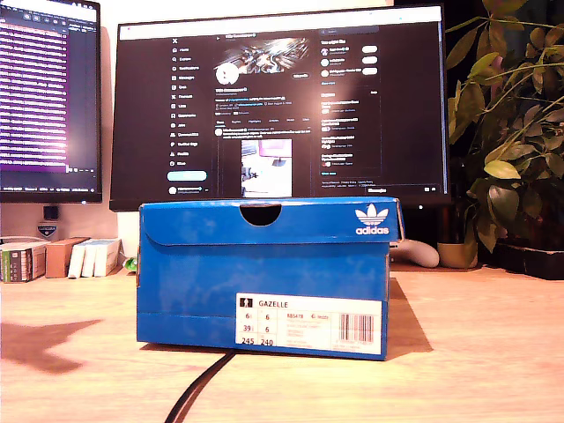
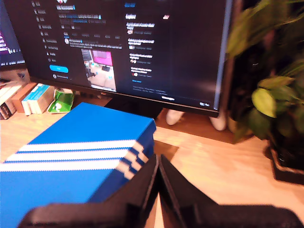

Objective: Close the blue shoebox by pushing the lid with your left arm and holding the box in place with your right arm

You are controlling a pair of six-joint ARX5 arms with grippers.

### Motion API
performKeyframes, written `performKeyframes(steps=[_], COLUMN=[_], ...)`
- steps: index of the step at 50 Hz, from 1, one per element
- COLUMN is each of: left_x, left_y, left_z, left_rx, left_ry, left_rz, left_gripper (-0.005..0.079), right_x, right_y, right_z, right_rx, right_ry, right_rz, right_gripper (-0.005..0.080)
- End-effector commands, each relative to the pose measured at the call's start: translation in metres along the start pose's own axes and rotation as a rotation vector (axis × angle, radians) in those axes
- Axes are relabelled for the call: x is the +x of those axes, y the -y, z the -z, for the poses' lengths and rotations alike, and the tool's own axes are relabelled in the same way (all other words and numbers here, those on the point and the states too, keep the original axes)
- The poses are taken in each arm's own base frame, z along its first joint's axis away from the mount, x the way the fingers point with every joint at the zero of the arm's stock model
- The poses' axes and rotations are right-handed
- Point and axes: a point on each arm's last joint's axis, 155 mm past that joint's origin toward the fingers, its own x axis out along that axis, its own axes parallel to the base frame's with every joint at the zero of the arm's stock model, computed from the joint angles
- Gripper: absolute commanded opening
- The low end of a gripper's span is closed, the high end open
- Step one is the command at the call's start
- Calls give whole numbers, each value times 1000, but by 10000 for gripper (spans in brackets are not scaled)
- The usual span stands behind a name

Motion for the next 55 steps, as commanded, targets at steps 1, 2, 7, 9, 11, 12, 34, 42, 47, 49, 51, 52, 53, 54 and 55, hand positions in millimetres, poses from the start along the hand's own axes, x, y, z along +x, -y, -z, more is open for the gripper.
performKeyframes(steps=[1,2,7,9,11,12,34,42,47,49,51,52,53,54,55], left_x=[3,2,-6,-10,-16,-19,-49,-59,-60,-61,-62,-63,-63,-63,-63], left_y=[-2,-2,2,1,-2,-3,-4,-10,-14,-15,-16,-17,-17,-18,-18], left_z=[7,7,-6,-12,-16,-18,-4,5,16,20,23,24,25,28,30], left_rx=[-13,-10,20,32,46,52,-45,-55,-83,-80,-82,-83,-85,-92,-92], left_ry=[-17,-13,39,65,86,99,232,258,274,285,300,307,314,318,321], left_rz=[0,0,-16,-48,-88,-107,-217,-267,-292,-294,-304,-307,-310,-310,-313], left_gripper=[-19,-19,-19,-19,-19,-19,-19,-19,-19,-19,-19,-19,-19,-19,-19], right_x=[-4,-7,-25,-31,-36,-38,-64,-70,-74,-75,-75,-76,-76,-75,-75], right_y=[0,1,5,6,6,7,19,19,21,22,24,26,27,28,28], right_z=[9,8,2,0,-3,-4,10,27,32,31,30,31,31,31,31], right_rx=[-7,-8,-17,-19,-23,-23,45,46,34,34,34,35,40,44,45], right_ry=[1,6,47,64,82,88,198,202,232,247,249,249,247,249,251], right_rz=[8,18,58,73,81,86,185,195,211,215,229,238,245,247,251], right_gripper=[-12,-12,-12,-12,-12,-12,-12,-12,-12,-12,-12,-12,-12,-12,-12])
